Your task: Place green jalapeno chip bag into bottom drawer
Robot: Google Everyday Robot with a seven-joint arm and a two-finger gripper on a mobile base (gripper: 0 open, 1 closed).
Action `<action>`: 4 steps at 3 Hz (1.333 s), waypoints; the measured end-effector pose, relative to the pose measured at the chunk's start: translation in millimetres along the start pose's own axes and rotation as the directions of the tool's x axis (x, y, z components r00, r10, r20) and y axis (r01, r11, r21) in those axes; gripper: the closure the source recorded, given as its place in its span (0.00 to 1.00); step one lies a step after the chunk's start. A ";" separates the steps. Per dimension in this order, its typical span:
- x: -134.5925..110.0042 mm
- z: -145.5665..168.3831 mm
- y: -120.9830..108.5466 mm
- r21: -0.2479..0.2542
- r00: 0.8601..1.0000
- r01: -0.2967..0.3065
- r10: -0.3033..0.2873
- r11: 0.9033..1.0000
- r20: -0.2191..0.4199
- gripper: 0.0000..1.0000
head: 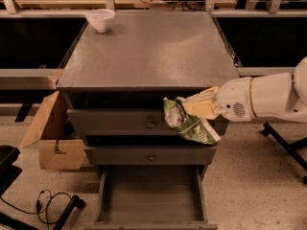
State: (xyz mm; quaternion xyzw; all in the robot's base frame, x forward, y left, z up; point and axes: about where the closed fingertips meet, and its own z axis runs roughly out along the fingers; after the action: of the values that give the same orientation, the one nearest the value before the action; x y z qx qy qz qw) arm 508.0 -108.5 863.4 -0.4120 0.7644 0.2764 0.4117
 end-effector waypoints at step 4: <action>272.6 249.0 74.4 -0.083 0.905 -0.407 0.389 0.910 -0.171 1.00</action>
Offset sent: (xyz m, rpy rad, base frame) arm -0.0514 0.1149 -0.3095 0.1232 0.4086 -0.1115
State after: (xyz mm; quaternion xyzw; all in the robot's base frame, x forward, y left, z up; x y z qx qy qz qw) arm 456.6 9.2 509.4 -0.2903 0.8439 0.3668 0.2628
